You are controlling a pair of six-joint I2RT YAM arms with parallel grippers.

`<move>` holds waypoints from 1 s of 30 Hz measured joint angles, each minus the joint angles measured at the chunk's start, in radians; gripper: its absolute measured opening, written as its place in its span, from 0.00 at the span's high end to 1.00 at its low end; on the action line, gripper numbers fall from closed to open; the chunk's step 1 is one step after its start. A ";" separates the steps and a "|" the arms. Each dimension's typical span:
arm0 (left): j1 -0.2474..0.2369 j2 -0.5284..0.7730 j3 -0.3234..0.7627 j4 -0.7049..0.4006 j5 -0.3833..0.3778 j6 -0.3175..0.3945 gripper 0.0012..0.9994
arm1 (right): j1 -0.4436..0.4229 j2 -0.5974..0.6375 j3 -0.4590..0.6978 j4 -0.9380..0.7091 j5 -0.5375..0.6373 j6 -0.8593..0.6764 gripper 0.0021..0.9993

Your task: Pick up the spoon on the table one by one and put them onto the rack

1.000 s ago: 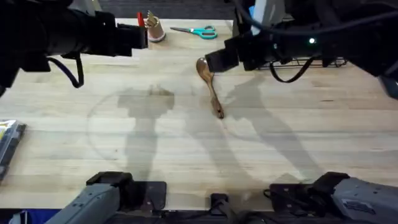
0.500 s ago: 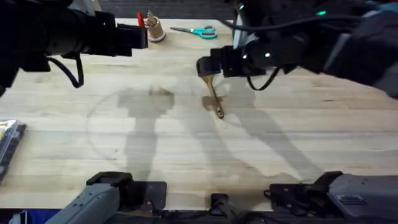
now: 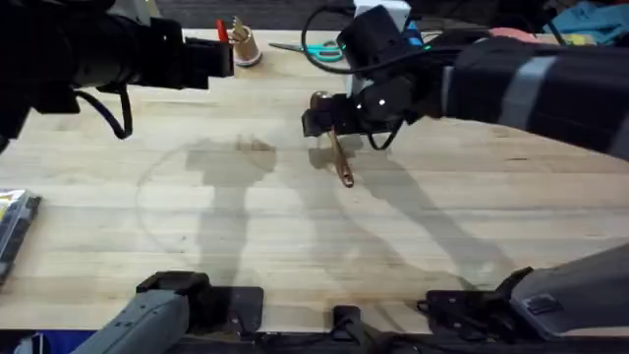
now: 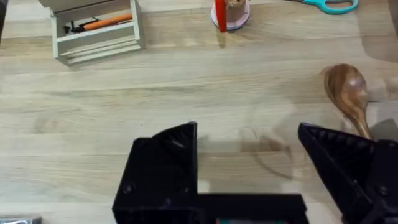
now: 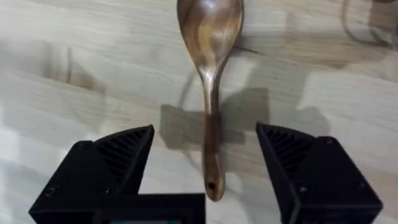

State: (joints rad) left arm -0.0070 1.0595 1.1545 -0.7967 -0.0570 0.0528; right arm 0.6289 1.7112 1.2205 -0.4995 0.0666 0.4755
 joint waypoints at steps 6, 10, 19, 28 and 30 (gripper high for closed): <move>0.000 0.000 0.000 0.000 0.000 0.000 0.01 | 0.024 0.087 0.000 0.057 0.081 0.000 0.01; 0.000 0.000 0.000 0.000 0.000 0.000 0.01 | 0.036 0.126 0.000 0.098 0.130 0.000 0.01; 0.000 0.000 0.000 0.000 0.000 0.000 0.01 | 0.060 0.181 0.002 0.162 0.173 0.000 0.01; 0.000 0.000 0.000 0.000 0.000 0.000 0.01 | 0.065 0.191 0.010 0.163 0.183 0.005 0.01; 0.000 0.000 0.000 0.000 0.000 0.000 0.01 | 0.067 0.191 0.010 0.163 0.184 0.007 0.01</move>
State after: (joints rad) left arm -0.0070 1.0595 1.1545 -0.7967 -0.0570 0.0528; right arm 0.6960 1.9022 1.2301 -0.3366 0.2504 0.4827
